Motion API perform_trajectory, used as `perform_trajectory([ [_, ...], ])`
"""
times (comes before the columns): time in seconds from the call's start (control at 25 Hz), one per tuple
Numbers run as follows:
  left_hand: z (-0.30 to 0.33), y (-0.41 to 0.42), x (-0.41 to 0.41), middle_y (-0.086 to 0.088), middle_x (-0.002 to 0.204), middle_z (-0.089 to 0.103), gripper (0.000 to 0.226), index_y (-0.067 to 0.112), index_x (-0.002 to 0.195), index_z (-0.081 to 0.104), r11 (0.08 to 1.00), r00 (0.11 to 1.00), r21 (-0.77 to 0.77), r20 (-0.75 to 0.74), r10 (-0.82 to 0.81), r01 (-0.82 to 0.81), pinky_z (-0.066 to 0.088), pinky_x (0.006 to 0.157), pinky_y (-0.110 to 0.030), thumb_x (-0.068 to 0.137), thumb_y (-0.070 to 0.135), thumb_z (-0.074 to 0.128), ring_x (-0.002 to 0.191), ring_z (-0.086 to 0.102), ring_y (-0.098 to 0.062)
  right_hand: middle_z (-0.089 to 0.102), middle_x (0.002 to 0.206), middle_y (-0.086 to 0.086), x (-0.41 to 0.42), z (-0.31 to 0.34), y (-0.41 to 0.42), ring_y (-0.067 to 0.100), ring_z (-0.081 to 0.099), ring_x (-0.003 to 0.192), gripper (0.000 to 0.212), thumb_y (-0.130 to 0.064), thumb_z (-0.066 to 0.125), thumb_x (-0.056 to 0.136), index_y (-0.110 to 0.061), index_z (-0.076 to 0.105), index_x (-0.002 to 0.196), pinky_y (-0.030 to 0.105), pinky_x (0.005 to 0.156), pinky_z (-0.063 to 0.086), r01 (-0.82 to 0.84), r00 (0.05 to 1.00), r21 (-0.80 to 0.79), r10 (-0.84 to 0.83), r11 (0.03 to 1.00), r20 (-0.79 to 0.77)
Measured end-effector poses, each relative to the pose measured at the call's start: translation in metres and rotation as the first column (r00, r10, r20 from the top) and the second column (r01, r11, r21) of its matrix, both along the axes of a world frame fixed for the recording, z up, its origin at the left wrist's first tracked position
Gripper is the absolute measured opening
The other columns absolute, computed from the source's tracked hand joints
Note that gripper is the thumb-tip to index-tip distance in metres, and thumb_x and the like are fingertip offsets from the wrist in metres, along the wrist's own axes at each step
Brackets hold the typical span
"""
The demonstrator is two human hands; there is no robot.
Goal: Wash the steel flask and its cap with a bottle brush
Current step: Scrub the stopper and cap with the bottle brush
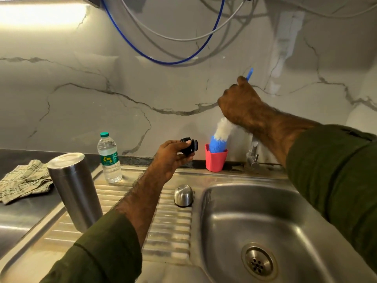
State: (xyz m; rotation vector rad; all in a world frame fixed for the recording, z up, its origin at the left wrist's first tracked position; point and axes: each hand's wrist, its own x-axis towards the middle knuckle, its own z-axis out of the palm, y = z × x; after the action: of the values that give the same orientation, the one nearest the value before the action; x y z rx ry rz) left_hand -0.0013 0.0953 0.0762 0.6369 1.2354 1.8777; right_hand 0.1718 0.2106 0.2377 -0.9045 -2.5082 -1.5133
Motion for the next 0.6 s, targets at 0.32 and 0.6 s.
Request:
perform_trajectory([
  [0.32,0.010,0.003,0.013,-0.028,0.121,0.069,0.031,0.003,0.125,0.057,0.999,0.999,0.011,0.021,0.043,-0.043,0.064,0.092,-0.051,0.098,0.007,0.073,0.102,0.077,-0.045,0.074,0.103,0.007,0.024,0.016,-0.015,0.027,0.069,0.098,0.030,-0.036,0.079,0.086,-0.016,0.065,0.105,0.054,0.111,0.037,-0.017,0.998,0.025,0.019,1.000,-0.053],
  [0.6,0.017,0.000,0.024,-0.016,0.119,0.073,0.026,0.014,0.126,0.065,0.995,0.994,-0.055,-0.080,0.079,-0.083,0.062,0.078,-0.041,0.103,0.024,0.069,0.107,0.075,-0.034,0.073,0.101,0.008,0.047,0.010,-0.034,0.029,0.069,0.100,0.038,-0.042,0.080,0.081,-0.017,0.062,0.102,0.052,0.107,0.040,-0.042,0.997,0.038,0.045,0.998,-0.070],
])
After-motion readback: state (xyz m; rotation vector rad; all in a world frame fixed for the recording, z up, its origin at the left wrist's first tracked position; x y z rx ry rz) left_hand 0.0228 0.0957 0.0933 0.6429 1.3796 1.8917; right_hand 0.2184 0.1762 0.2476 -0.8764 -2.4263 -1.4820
